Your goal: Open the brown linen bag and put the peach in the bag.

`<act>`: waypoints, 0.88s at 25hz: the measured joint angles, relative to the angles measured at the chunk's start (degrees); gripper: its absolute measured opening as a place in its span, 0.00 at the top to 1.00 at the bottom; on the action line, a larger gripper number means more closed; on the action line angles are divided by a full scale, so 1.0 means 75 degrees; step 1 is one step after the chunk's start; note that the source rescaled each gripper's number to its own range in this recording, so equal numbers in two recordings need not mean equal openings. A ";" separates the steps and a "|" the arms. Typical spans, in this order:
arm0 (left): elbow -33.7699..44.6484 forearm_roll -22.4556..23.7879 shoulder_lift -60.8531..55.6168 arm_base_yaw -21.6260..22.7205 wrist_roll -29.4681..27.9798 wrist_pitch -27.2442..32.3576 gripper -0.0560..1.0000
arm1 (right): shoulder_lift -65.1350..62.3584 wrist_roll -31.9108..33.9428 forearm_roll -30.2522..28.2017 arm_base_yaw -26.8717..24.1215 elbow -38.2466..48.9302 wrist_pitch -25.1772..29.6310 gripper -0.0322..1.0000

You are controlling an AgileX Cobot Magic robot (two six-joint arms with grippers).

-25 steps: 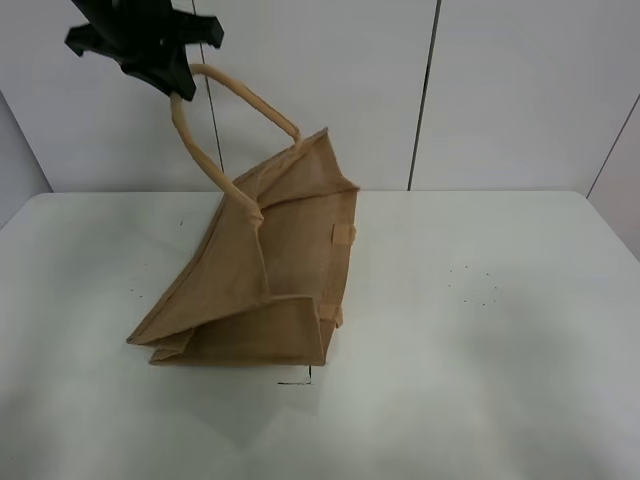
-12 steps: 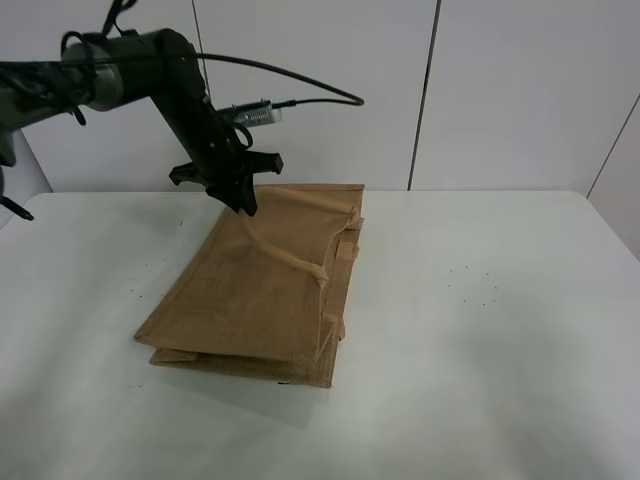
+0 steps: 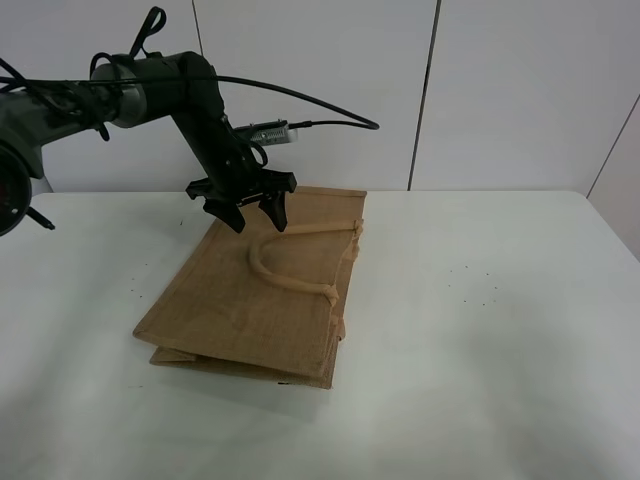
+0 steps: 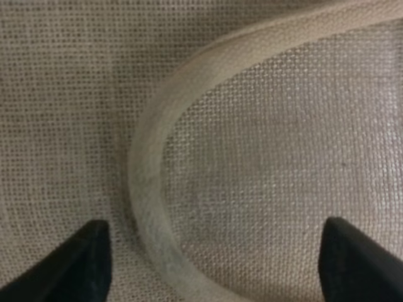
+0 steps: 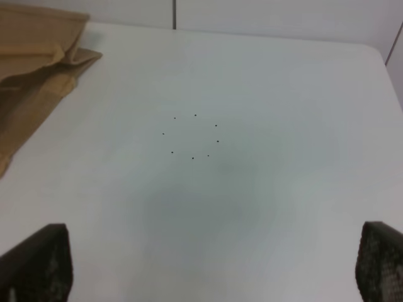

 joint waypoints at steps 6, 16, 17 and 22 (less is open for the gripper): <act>-0.0189 0.0506 -0.0138 0.0008 0.0054 0.0016 0.00 | 0.0000 0.0000 0.0000 0.0000 0.0000 0.0000 0.00; -0.0347 0.1654 -0.0175 0.1178 -0.0151 0.0591 0.00 | 0.0000 0.0000 0.0000 0.0000 0.0000 0.0000 0.00; -0.0347 0.1654 -0.0175 0.1325 -0.0153 0.0673 0.00 | 0.0000 0.0000 0.0000 0.0000 0.0000 0.0000 0.00; -0.0129 0.1762 -0.0412 0.1921 -0.0174 0.0745 0.00 | 0.0000 0.0000 0.0000 0.0000 0.0000 0.0000 0.00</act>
